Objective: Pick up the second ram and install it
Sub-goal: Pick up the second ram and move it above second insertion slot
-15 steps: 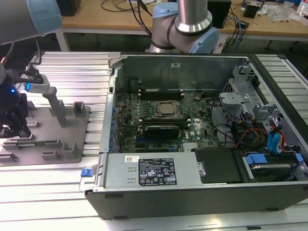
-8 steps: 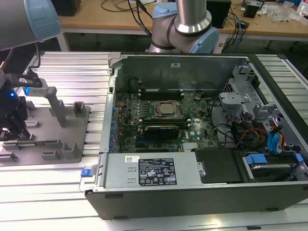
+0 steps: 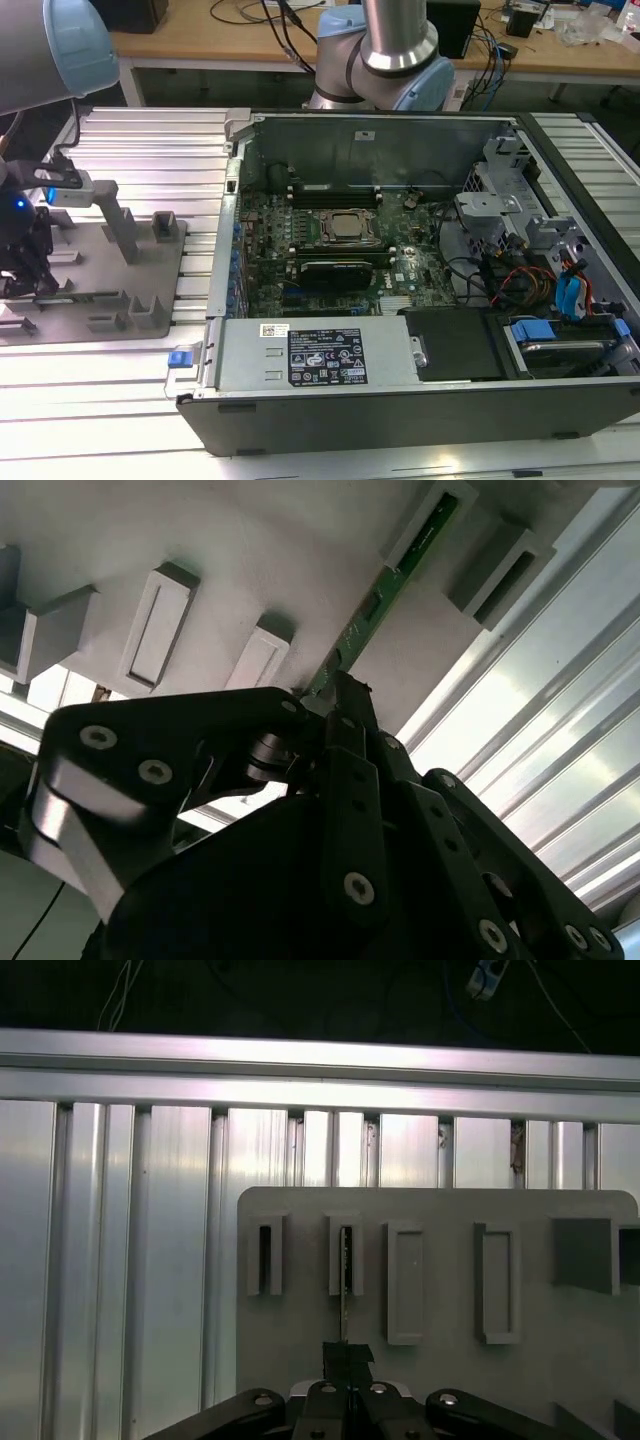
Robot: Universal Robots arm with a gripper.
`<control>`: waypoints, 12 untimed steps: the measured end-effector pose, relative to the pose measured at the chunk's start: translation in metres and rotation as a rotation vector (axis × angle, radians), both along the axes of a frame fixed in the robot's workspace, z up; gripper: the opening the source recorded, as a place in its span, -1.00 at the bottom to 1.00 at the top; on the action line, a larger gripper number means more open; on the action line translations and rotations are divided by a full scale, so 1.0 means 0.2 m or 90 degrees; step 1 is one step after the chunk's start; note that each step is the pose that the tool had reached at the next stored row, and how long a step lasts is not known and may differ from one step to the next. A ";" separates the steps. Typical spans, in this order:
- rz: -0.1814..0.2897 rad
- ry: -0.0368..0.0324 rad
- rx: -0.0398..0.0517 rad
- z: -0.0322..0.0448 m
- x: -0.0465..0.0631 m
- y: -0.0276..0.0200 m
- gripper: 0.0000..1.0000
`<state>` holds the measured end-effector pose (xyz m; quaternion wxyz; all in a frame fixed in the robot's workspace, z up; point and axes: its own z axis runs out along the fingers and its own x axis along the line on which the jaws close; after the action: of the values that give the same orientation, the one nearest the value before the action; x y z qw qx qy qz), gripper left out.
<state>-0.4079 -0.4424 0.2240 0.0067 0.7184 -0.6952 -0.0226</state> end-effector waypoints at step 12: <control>0.032 -0.0002 0.0001 -0.039 0.00 0.001 -0.44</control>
<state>-0.4081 -0.4421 0.2163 0.0072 0.7358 -0.6768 -0.0223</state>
